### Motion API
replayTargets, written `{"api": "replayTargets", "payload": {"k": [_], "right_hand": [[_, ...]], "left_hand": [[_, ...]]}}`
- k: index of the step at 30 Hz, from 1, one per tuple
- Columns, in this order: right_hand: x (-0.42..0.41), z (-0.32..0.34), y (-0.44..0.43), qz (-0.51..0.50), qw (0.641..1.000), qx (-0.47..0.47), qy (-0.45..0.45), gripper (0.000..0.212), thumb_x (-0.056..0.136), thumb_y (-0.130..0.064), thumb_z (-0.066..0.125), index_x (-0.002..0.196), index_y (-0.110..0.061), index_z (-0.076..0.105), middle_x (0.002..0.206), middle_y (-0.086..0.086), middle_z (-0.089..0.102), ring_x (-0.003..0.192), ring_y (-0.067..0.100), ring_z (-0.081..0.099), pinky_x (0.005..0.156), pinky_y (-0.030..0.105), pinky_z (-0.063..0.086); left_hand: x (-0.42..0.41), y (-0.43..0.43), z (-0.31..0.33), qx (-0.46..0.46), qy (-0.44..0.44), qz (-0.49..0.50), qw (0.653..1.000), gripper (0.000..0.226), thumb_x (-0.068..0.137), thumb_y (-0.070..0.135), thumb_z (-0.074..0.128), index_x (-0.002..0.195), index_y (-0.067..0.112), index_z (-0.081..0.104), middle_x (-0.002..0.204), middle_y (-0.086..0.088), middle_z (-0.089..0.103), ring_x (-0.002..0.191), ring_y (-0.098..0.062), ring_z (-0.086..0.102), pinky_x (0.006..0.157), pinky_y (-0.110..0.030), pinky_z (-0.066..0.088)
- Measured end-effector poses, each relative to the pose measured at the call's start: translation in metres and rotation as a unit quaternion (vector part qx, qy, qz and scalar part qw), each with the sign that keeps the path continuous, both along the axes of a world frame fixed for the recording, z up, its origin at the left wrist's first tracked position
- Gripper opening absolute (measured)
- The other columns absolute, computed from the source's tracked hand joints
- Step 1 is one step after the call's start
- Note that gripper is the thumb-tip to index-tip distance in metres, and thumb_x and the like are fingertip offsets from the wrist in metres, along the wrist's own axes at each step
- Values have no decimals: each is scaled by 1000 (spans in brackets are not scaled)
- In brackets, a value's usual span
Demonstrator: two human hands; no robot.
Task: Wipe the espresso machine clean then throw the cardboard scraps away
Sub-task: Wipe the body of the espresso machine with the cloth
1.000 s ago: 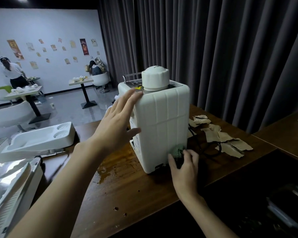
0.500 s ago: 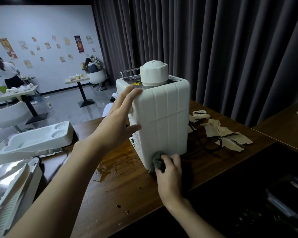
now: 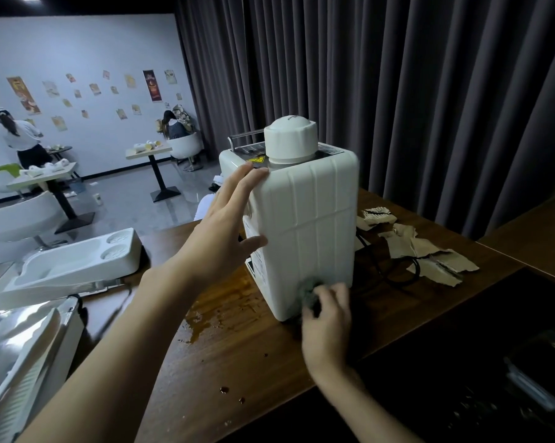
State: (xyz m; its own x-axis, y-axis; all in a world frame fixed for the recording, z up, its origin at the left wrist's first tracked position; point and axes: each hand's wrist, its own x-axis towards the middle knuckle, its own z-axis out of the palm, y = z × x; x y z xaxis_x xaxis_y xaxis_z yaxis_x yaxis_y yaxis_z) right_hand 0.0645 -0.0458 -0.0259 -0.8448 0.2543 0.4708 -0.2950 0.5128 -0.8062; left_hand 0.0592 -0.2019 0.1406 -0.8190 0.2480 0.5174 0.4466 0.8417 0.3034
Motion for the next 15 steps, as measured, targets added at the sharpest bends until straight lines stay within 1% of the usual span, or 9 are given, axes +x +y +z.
{"api": "replayTargets", "payload": {"k": [2, 4, 5, 7, 9, 10, 13, 14, 15], "right_hand": [[5, -5, -4, 37, 998, 42, 33, 30, 71, 6, 79, 96, -6, 67, 108, 1, 52, 100, 16, 58, 90, 24, 51], [0, -3, 5, 53, 997, 46, 40, 34, 72, 6, 79, 103, -4, 68, 109, 1, 52, 99, 12, 55, 91, 22, 47], [-5, 1, 12, 48, 998, 31, 34, 35, 74, 5, 77, 107, -3, 68, 111, 0, 52, 101, 12, 55, 92, 22, 48], [-21, 15, 28, 8, 1000, -21, 18, 36, 79, 2, 75, 113, -1, 66, 113, 1, 53, 103, 16, 57, 90, 28, 53], [-37, 27, 43, -39, 997, -61, 22, 35, 79, 0, 76, 112, 0, 66, 112, 5, 56, 102, 18, 59, 87, 32, 56], [-42, 30, 47, -54, 995, -72, 34, 34, 78, -1, 76, 110, 2, 66, 110, 7, 57, 100, 18, 59, 85, 31, 56], [-39, 28, 40, -70, 992, -85, 67, 32, 79, -3, 77, 108, 3, 67, 106, 8, 57, 97, 18, 60, 79, 14, 48], [-34, 25, 33, -62, 992, -88, 73, 32, 79, -4, 77, 108, 2, 67, 106, 8, 57, 97, 18, 60, 80, 14, 48], [-29, 21, 25, -47, 992, -87, 78, 32, 79, -5, 77, 108, 2, 67, 106, 7, 57, 97, 17, 60, 81, 18, 51]], "left_hand": [[1, 0, 0, 0, 1, 3, 1000, 103, 79, 13, 83, 151, 43, 16, 162, 20, 6, 147, -9, 17, 114, -33, 26], [1, -1, 0, -2, -1, 5, 1000, 103, 79, 14, 83, 151, 43, 16, 162, 19, 6, 149, -11, 17, 114, -34, 26], [1, -1, 0, -3, -1, 7, 1000, 103, 79, 14, 83, 150, 44, 15, 163, 20, 6, 149, -12, 17, 114, -34, 26], [1, -2, 1, -4, 0, 8, 1000, 104, 78, 16, 83, 150, 46, 15, 163, 20, 6, 150, -14, 18, 112, -34, 27], [0, -1, 1, -4, 0, 7, 1000, 103, 78, 16, 84, 149, 46, 15, 163, 19, 7, 150, -14, 18, 113, -32, 25], [0, -1, 1, -3, 0, 6, 1000, 103, 78, 16, 83, 149, 46, 15, 163, 19, 7, 150, -14, 18, 113, -32, 24], [-1, -1, 1, -3, 1, 6, 1000, 103, 78, 16, 83, 149, 46, 14, 162, 19, 6, 150, -13, 16, 112, -29, 23], [-1, -1, 0, -5, 1, 7, 1000, 103, 78, 16, 83, 149, 46, 14, 162, 19, 6, 150, -14, 16, 111, -29, 24], [-1, -1, 0, -6, 1, 6, 1000, 103, 78, 15, 83, 149, 46, 14, 162, 18, 6, 150, -14, 17, 110, -28, 24]]}}
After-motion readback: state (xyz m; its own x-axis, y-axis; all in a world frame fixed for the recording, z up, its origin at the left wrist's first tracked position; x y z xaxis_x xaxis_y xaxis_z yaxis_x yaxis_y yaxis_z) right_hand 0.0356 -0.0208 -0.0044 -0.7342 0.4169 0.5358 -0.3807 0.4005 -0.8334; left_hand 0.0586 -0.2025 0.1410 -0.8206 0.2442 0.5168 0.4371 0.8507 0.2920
